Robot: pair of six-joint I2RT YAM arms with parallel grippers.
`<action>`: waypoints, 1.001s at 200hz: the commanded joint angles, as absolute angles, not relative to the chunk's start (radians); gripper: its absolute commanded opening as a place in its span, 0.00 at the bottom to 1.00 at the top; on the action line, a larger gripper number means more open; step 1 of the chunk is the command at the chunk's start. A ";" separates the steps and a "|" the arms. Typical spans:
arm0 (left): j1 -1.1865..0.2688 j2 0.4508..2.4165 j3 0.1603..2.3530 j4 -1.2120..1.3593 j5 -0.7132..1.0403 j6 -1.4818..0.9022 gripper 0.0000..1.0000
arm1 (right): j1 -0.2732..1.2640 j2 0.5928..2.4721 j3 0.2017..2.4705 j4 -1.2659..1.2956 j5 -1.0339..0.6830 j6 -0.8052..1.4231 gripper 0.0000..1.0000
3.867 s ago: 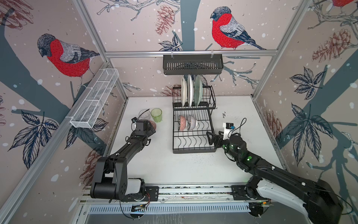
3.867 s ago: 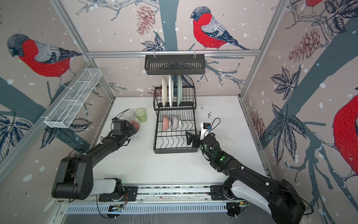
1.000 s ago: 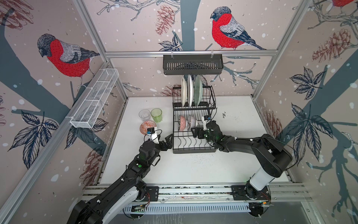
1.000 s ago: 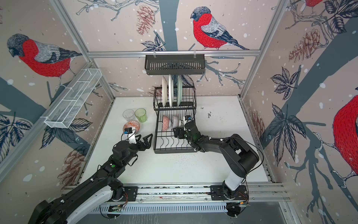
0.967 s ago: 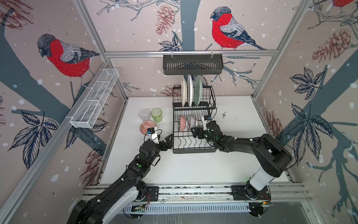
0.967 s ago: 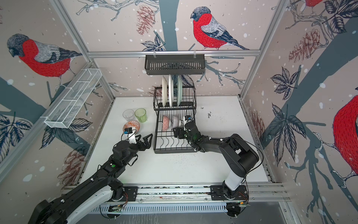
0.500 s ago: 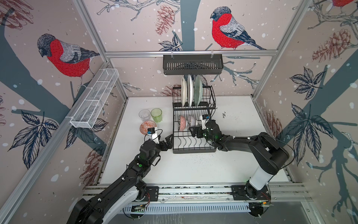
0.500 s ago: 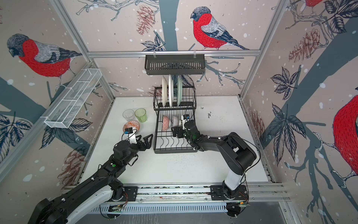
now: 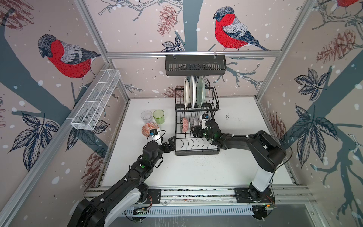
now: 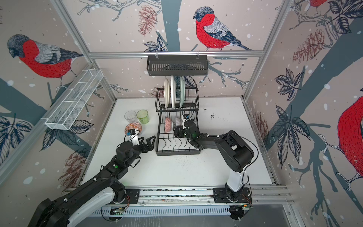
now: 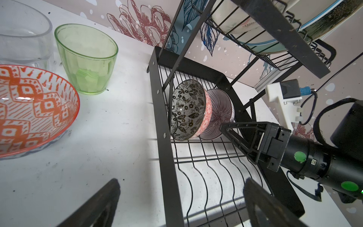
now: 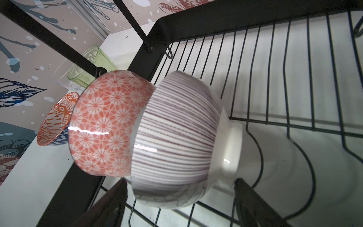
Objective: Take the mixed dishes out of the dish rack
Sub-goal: 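Move the right gripper down to the purple-striped bowl rim in the rack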
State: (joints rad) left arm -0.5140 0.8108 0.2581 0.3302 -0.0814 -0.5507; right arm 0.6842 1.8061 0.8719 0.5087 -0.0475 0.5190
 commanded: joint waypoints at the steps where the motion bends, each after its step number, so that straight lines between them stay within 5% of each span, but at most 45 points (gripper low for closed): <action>1: -0.513 0.812 0.266 0.370 -0.079 -0.552 0.98 | 0.685 1.811 0.883 0.508 -0.032 0.502 0.83; 200: -0.513 0.789 0.257 0.370 -0.062 -0.571 0.98 | 0.751 1.826 0.935 0.434 0.213 0.404 0.58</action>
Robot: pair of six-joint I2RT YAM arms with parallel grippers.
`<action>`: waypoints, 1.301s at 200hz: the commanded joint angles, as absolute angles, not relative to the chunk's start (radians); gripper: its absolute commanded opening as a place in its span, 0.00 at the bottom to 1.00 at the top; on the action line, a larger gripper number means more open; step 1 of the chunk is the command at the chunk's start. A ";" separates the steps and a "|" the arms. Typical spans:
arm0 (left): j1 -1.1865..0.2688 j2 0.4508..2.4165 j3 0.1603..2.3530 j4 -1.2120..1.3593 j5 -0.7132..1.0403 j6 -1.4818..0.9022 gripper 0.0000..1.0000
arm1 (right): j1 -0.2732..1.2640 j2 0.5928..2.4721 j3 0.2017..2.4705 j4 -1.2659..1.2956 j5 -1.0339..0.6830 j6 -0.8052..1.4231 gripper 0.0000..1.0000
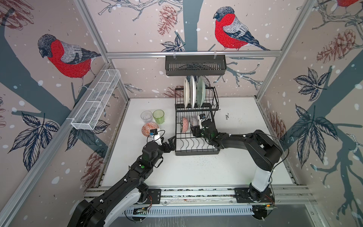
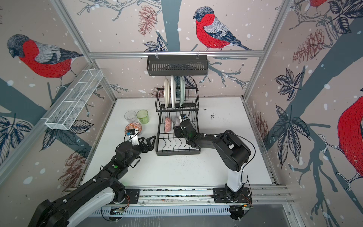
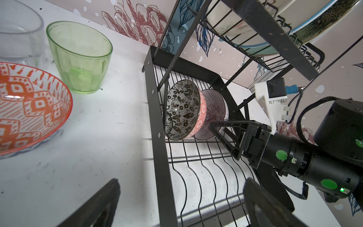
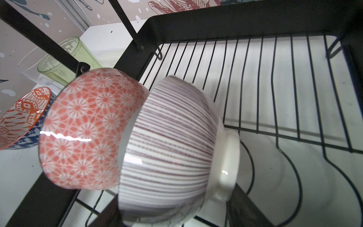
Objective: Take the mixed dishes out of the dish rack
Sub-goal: 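Move the right gripper down to the purple-striped bowl rim in the rack, then close the right gripper on the purple-striped bowl and lift it out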
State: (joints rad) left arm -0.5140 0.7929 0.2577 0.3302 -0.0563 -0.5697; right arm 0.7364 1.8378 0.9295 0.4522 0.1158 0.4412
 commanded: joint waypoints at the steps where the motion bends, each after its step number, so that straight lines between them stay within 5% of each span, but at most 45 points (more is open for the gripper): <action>1: -0.514 0.789 0.257 0.370 -0.061 -0.571 0.98 | 0.752 1.825 0.935 0.434 0.215 0.404 0.58; 260: -0.513 0.781 0.256 0.357 -0.084 -0.585 0.98 | 0.847 1.634 0.847 0.338 0.372 0.516 0.53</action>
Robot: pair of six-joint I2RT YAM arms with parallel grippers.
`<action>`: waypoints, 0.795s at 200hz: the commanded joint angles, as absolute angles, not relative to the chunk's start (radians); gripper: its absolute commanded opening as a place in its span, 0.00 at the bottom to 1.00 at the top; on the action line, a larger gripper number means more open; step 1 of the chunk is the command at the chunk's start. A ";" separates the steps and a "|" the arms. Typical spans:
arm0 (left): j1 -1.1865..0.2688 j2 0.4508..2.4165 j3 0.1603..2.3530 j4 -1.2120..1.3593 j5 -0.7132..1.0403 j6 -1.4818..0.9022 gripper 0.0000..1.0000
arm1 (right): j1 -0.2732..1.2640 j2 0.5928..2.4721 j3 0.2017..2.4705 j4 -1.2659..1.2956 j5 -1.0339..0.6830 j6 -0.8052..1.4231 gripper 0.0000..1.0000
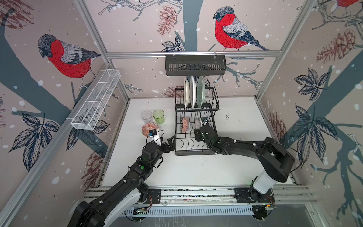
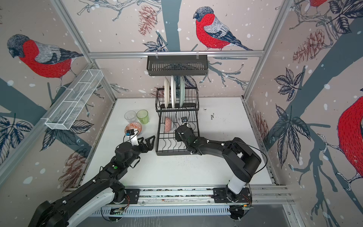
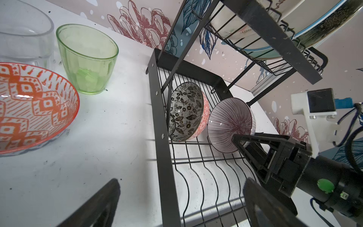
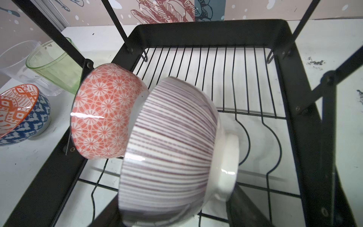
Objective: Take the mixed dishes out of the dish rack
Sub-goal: 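Close the right gripper on the purple-striped bowl and lift it out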
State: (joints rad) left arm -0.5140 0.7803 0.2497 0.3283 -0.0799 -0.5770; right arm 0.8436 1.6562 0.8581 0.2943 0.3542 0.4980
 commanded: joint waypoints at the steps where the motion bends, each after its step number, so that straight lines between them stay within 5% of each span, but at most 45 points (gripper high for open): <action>1: -0.512 0.782 0.256 0.357 -0.084 -0.586 0.98 | 0.847 1.633 0.845 0.338 0.371 0.517 0.53; 159: -0.514 0.940 0.333 0.400 -0.035 -0.589 0.98 | 0.837 1.479 0.722 0.406 0.220 0.606 0.52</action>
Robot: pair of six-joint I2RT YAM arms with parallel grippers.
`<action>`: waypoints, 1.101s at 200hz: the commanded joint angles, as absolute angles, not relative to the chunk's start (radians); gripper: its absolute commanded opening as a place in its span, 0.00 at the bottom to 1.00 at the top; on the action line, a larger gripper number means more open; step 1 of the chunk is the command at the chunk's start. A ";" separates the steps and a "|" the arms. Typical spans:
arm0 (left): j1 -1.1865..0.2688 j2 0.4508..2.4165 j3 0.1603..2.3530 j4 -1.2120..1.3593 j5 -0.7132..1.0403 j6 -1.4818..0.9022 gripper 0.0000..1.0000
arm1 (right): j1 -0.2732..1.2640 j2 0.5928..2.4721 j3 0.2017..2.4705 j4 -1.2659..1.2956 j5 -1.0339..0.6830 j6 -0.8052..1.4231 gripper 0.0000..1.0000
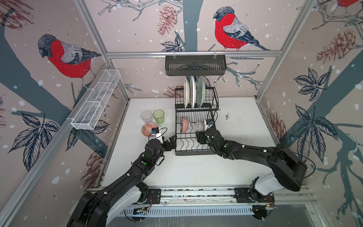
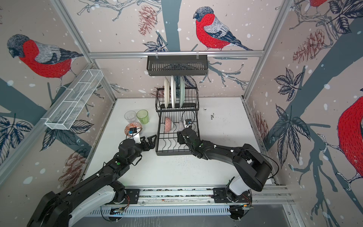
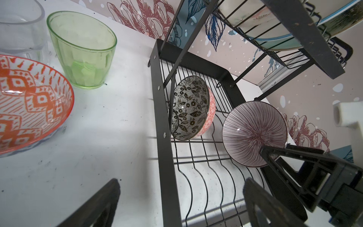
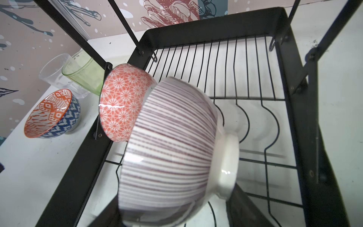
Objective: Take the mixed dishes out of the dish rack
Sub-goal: 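Close the right gripper on the purple-striped bowl and lift it out, then bring the bowl toward the left gripper while the left gripper grips its rim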
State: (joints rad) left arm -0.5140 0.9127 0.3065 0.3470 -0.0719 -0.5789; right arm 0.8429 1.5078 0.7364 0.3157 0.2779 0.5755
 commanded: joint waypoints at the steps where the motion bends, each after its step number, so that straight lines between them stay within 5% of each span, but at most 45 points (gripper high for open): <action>1: -0.514 0.942 0.334 0.400 -0.033 -0.589 0.98 | 0.837 1.478 0.722 0.408 0.218 0.608 0.52; 132: -0.520 1.166 0.514 0.332 0.174 -0.696 0.98 | 0.833 1.272 0.561 0.587 0.092 0.647 0.51; 220: -0.574 1.197 0.559 0.337 0.155 -0.737 0.97 | 0.832 1.264 0.527 0.661 0.053 0.668 0.51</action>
State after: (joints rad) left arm -0.5663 1.1954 0.5488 0.3229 0.1566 -0.7155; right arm 0.8303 1.2690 0.5327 0.5545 0.0601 0.6510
